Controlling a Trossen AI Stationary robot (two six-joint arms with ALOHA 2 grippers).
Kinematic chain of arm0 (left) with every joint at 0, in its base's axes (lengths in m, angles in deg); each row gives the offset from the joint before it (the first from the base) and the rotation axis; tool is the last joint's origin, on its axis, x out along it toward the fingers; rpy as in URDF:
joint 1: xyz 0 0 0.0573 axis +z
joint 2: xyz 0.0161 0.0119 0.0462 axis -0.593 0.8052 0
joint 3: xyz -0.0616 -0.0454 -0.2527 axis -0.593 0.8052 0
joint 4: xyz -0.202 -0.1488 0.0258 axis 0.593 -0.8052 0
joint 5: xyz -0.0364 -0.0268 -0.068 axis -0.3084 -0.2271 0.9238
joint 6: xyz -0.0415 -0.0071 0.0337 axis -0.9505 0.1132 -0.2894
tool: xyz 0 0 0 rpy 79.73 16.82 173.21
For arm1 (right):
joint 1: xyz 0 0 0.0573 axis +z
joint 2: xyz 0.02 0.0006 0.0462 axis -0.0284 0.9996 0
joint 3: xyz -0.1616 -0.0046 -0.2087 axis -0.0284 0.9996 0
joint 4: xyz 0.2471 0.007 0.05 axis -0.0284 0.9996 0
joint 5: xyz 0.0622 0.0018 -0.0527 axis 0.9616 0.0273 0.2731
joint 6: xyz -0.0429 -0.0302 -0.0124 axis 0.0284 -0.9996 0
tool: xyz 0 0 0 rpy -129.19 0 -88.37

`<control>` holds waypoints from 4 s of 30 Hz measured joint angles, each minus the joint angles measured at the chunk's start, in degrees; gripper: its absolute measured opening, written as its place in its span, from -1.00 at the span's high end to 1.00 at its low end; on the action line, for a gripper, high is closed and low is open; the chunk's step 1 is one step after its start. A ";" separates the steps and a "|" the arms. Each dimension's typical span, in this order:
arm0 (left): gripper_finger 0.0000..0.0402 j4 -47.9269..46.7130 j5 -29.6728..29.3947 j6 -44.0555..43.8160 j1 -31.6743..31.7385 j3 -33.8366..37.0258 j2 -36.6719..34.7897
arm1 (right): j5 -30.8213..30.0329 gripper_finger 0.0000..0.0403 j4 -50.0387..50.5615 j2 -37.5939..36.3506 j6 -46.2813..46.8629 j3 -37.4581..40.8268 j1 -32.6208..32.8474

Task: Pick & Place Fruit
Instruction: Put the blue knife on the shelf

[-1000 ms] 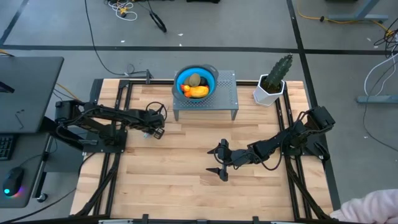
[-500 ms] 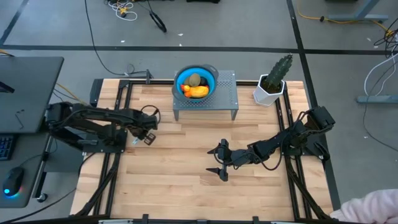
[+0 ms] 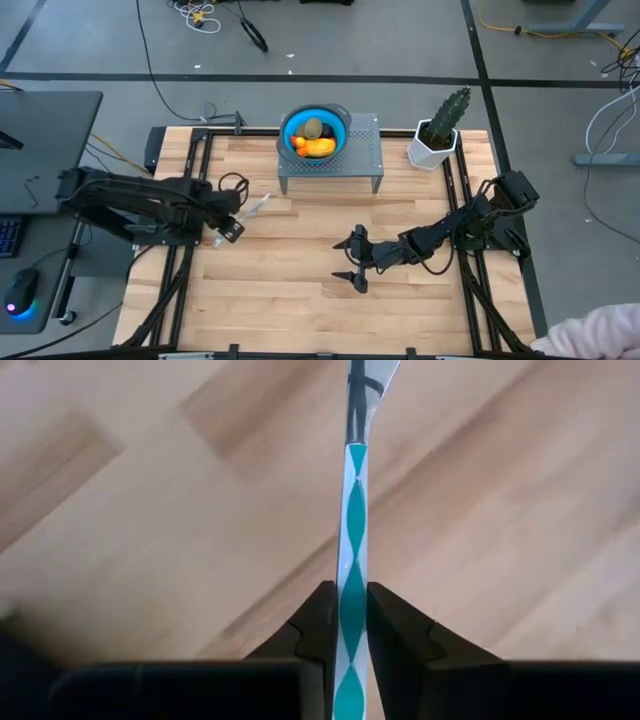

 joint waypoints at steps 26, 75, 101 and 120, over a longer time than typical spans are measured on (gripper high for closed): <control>0.73 80.25 -15.44 35.52 -16.62 -0.15 16.63 | -6.65 -0.92 -34.36 0.00 -16.19 -1.03 -2.17; 0.72 98.82 -12.38 52.75 -16.14 -0.15 25.48 | 2.24 -0.19 -25.64 2.80 -20.81 -9.74 -6.77; 0.72 97.41 -12.47 53.64 -16.14 -0.17 25.43 | -9.68 -0.17 -3.39 -1.75 -12.33 -9.64 -0.50; 0.72 98.48 -12.49 53.47 -16.14 -0.17 25.41 | -9.68 0.35 0.13 -1.75 -10.36 -9.64 -0.50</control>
